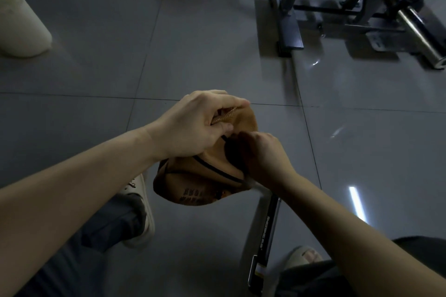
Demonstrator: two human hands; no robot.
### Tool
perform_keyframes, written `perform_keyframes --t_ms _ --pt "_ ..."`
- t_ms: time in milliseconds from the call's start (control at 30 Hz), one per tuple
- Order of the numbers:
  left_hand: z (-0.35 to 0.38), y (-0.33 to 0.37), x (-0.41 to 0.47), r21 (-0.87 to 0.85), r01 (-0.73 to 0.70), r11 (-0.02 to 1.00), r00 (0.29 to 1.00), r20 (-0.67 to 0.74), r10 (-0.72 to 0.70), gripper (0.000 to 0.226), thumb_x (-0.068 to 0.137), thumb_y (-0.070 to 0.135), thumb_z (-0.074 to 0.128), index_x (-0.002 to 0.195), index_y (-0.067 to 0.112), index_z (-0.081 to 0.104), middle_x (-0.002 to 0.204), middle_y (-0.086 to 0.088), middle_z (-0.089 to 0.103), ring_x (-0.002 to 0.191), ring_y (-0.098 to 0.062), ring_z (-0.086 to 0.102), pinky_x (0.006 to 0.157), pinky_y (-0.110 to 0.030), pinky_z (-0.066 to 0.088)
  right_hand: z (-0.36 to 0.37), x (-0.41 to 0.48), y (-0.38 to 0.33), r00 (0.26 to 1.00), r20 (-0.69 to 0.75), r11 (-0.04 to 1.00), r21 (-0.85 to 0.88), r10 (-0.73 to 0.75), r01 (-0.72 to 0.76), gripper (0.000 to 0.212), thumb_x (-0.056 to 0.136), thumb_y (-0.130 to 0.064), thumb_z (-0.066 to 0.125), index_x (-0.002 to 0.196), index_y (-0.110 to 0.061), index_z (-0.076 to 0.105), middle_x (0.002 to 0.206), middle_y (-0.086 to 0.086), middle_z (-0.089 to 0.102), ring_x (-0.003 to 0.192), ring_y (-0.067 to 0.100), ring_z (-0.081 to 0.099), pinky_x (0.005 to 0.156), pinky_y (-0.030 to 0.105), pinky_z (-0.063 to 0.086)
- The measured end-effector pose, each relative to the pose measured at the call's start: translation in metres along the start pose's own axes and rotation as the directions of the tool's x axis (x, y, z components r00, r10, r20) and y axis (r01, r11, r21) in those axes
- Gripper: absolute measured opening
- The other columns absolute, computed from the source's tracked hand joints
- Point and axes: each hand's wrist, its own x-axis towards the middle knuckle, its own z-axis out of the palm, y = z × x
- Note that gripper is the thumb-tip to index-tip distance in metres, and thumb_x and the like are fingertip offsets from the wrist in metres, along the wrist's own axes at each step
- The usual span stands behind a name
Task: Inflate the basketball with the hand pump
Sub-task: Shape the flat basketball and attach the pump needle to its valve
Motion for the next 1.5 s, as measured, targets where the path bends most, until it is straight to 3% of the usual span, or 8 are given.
perform_keyframes --t_ms 133,267,400,733,1000,1233,1367,1500 --pt "0.000 -0.030 -0.001 0.154 0.091 0.984 0.987 0.115 -0.109 0.048 0.092 0.016 0.065 0.138 0.031 0.058 0.107 0.022 0.058 0.102 -0.006 0.059 0.088 -0.025 0.045 -0.015 -0.014 0.024 0.908 0.095 0.851 0.321 0.408 -0.416 0.049 0.104 -0.038 0.044 0.072 -0.007 0.063 0.063 0.006 0.064 0.056 0.024 0.061 0.058 0.045 0.054" --pt "0.019 -0.050 -0.001 0.203 0.087 0.975 0.940 0.307 -0.148 0.048 0.092 0.017 0.065 0.135 0.036 0.059 0.126 0.017 0.062 0.115 -0.007 0.055 0.094 -0.020 0.036 -0.014 -0.054 0.087 0.500 0.290 0.363 0.417 0.816 -0.833 0.043 0.105 -0.026 0.046 0.081 0.006 0.060 0.069 0.023 0.058 0.057 0.029 0.056 0.057 0.041 0.050" --pt "0.054 -0.071 0.026 0.328 0.041 0.944 0.807 0.547 -0.225 0.050 0.091 0.014 0.061 0.133 0.040 0.060 0.131 0.012 0.061 0.122 -0.013 0.054 0.099 -0.025 0.041 0.044 -0.111 0.127 0.176 0.464 0.142 0.108 0.868 -0.984 0.018 0.098 -0.013 0.054 0.082 -0.007 0.048 0.068 0.016 0.047 0.054 0.023 0.044 0.054 0.034 0.038" --pt "0.175 -0.126 0.081 0.429 -0.260 0.865 0.492 0.830 -0.264 0.059 0.085 0.002 0.049 0.134 0.032 0.062 0.134 0.005 0.061 0.122 -0.022 0.056 0.101 -0.032 0.045 0.161 -0.148 0.163 0.011 0.558 -0.115 0.190 0.830 -0.975 0.030 0.093 -0.022 0.067 0.089 -0.001 0.046 0.079 0.010 0.048 0.063 0.020 0.046 0.069 0.040 0.039" --pt "0.189 -0.173 0.082 0.593 -0.555 0.583 0.693 0.717 -0.070 0.048 0.095 0.018 0.050 0.140 0.032 0.048 0.128 -0.001 0.054 0.118 -0.024 0.051 0.106 -0.040 0.037 0.199 -0.146 0.171 0.040 0.488 -0.136 0.320 0.872 -0.938 0.023 0.086 -0.004 0.069 0.105 0.001 0.057 0.096 0.020 0.063 0.078 0.031 0.061 0.067 0.038 0.051" --pt "0.193 -0.192 0.044 0.670 -0.278 0.689 0.833 0.525 -0.174 0.067 0.089 0.022 0.057 0.152 0.028 0.037 0.162 -0.011 0.024 0.151 -0.030 0.014 0.124 -0.049 0.006 0.171 -0.124 0.145 0.286 0.343 0.163 0.346 0.895 -0.924 0.025 0.085 -0.009 0.067 0.108 -0.008 0.057 0.095 0.014 0.066 0.085 0.032 0.067 0.071 0.044 0.055" --pt "0.188 -0.167 0.039 0.149 0.218 0.965 0.957 0.162 -0.241 0.032 0.099 0.038 0.055 0.123 0.023 0.068 0.129 -0.001 0.065 0.127 -0.023 0.054 0.113 -0.043 0.036 0.145 -0.107 0.119 0.472 0.224 0.397 0.309 0.853 -0.864 0.015 0.081 -0.009 0.063 0.086 -0.017 0.052 0.070 0.002 0.057 0.059 0.017 0.051 0.050 0.027 0.033" --pt "0.174 -0.117 0.051 -0.299 0.519 0.801 0.830 0.401 -0.388 0.045 0.083 0.063 0.065 0.103 0.024 0.076 0.096 0.006 0.075 0.095 -0.009 0.068 0.091 -0.032 0.054 0.131 -0.091 0.092 0.620 0.216 0.545 0.322 0.754 -0.775 0.019 0.082 -0.019 0.069 0.099 -0.023 0.062 0.084 -0.004 0.067 0.074 0.018 0.060 0.063 0.033 0.049"
